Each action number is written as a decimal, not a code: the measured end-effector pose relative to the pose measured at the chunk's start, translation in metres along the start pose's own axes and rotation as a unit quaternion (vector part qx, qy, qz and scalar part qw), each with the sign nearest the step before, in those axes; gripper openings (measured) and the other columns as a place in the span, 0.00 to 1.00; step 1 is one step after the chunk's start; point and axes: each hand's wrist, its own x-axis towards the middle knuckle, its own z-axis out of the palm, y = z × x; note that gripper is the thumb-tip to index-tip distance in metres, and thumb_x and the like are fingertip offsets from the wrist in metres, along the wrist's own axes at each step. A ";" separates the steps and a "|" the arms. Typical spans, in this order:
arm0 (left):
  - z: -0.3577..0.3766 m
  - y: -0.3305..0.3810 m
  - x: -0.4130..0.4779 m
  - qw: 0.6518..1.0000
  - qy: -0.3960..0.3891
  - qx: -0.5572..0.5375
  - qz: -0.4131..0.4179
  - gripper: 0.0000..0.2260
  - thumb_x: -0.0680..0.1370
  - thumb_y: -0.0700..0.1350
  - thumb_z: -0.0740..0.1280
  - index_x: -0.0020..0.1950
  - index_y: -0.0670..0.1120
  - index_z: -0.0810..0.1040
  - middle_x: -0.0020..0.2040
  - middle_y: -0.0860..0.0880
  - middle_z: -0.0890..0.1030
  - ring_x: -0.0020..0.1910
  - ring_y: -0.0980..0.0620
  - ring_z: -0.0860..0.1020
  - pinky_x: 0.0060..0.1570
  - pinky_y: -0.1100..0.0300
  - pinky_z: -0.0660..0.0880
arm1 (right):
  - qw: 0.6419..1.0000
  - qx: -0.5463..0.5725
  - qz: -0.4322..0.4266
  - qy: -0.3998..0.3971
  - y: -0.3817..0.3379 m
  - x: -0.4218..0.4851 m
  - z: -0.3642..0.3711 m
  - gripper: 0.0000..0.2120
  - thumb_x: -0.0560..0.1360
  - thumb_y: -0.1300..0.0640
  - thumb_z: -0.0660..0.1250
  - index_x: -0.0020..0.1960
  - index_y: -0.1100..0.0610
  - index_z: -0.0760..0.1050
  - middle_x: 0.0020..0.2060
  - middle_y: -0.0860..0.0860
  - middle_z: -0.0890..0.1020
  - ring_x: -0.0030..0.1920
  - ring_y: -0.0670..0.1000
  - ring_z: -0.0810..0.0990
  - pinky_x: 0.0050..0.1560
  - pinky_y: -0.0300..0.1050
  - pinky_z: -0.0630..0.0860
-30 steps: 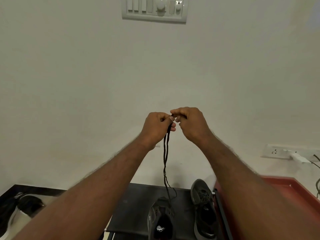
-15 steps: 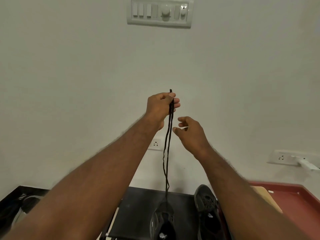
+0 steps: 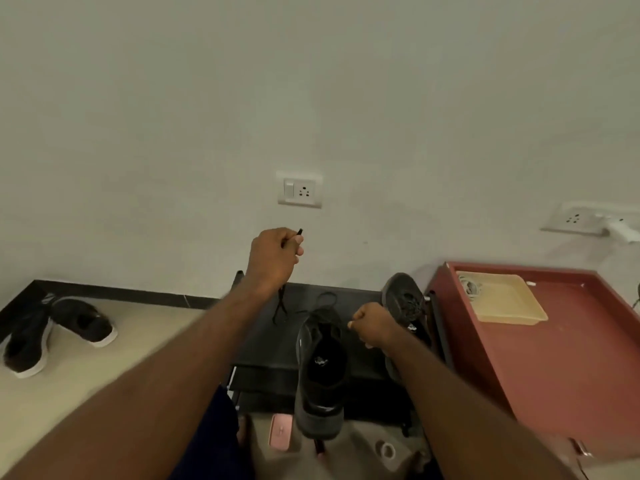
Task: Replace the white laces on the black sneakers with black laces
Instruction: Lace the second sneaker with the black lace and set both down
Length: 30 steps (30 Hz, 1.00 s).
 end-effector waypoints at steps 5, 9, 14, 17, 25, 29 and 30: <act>0.011 -0.039 -0.001 0.998 -0.007 -0.041 -0.056 0.08 0.82 0.44 0.64 0.46 0.47 0.80 0.38 0.49 0.83 0.32 0.57 0.80 0.32 0.62 0.74 | 0.998 0.058 0.016 -0.001 0.013 0.035 0.041 0.16 0.75 0.60 0.72 0.61 0.61 0.77 0.52 0.58 0.81 0.55 0.58 0.81 0.55 0.46 0.76; 0.017 -0.055 0.001 0.996 -0.024 -0.042 -0.073 0.09 0.82 0.44 0.64 0.44 0.47 0.81 0.38 0.49 0.84 0.33 0.57 0.80 0.31 0.62 0.74 | 0.999 0.035 -0.002 0.016 0.003 0.061 0.057 0.18 0.75 0.56 0.73 0.63 0.59 0.78 0.57 0.56 0.83 0.59 0.56 0.81 0.62 0.48 0.76; 0.027 -0.068 0.006 0.994 -0.033 -0.048 -0.095 0.09 0.82 0.44 0.64 0.43 0.49 0.80 0.38 0.48 0.83 0.33 0.56 0.79 0.31 0.62 0.75 | 0.997 -0.044 -0.027 0.057 0.002 0.075 0.065 0.09 0.78 0.56 0.69 0.42 0.58 0.83 0.46 0.57 0.86 0.51 0.59 0.83 0.53 0.47 0.77; 0.034 -0.072 0.007 0.992 -0.038 -0.054 -0.109 0.09 0.82 0.43 0.64 0.43 0.47 0.79 0.37 0.49 0.82 0.32 0.57 0.79 0.30 0.63 0.75 | 0.997 -0.053 -0.028 0.056 0.006 0.083 0.068 0.14 0.79 0.56 0.66 0.35 0.56 0.74 0.43 0.59 0.85 0.48 0.59 0.83 0.51 0.48 0.77; 0.046 -0.072 0.013 0.990 -0.035 -0.067 -0.119 0.09 0.82 0.42 0.64 0.42 0.48 0.78 0.36 0.50 0.82 0.32 0.57 0.79 0.30 0.64 0.75 | 0.959 0.275 0.055 0.046 0.028 0.088 0.064 0.08 0.81 0.57 0.59 0.47 0.61 0.70 0.44 0.62 0.84 0.38 0.54 0.79 0.38 0.49 0.76; 0.044 -0.061 0.016 0.991 -0.033 -0.066 -0.111 0.09 0.82 0.43 0.64 0.43 0.48 0.79 0.38 0.48 0.83 0.33 0.56 0.80 0.33 0.63 0.75 | 0.950 0.301 0.071 0.033 0.023 0.082 0.057 0.09 0.82 0.58 0.58 0.52 0.64 0.72 0.44 0.62 0.83 0.37 0.53 0.78 0.36 0.45 0.74; 0.042 -0.056 0.017 0.992 -0.033 -0.064 -0.106 0.08 0.82 0.43 0.64 0.44 0.48 0.79 0.38 0.48 0.84 0.34 0.55 0.81 0.34 0.63 0.76 | 0.959 0.275 0.069 0.028 0.022 0.081 0.055 0.09 0.82 0.57 0.60 0.53 0.63 0.73 0.45 0.60 0.83 0.38 0.53 0.79 0.38 0.46 0.75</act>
